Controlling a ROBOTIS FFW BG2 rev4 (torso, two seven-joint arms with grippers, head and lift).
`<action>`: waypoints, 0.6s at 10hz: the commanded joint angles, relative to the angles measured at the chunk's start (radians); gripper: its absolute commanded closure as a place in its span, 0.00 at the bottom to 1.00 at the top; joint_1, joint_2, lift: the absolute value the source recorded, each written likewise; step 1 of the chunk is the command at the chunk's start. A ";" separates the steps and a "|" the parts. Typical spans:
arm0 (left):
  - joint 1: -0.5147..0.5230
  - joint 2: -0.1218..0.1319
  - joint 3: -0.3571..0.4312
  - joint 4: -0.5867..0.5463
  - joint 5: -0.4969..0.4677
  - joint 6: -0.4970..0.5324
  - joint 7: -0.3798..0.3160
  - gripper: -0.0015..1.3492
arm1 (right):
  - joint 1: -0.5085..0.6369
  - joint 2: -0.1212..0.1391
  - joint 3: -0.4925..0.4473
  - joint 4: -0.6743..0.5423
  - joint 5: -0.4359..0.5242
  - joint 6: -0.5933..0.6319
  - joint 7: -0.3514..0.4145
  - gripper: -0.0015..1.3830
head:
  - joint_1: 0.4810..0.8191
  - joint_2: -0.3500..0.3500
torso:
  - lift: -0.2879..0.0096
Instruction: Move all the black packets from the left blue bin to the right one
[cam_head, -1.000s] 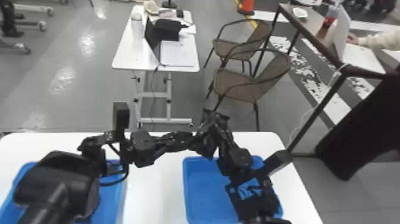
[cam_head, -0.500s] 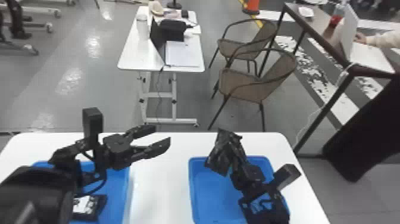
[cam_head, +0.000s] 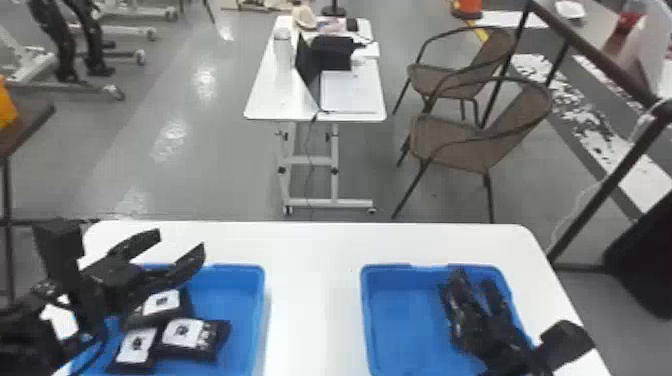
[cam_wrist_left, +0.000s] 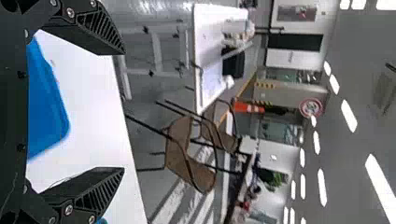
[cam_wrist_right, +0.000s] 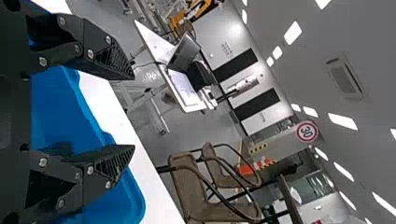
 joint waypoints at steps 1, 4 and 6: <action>0.031 0.008 0.096 -0.045 -0.087 0.143 -0.012 0.11 | 0.033 0.013 -0.004 -0.059 -0.031 -0.004 0.003 0.13 | 0.63 0.50 | 0.97; -0.020 0.011 0.130 0.009 -0.363 0.276 -0.130 0.12 | 0.057 0.013 0.020 -0.122 -0.079 -0.004 0.031 0.16 | 0.63 0.65 | 0.97; -0.126 0.008 0.107 0.142 -0.571 0.239 -0.312 0.14 | 0.053 0.013 0.028 -0.125 -0.090 -0.004 0.046 0.16 | 0.63 0.70 | 0.97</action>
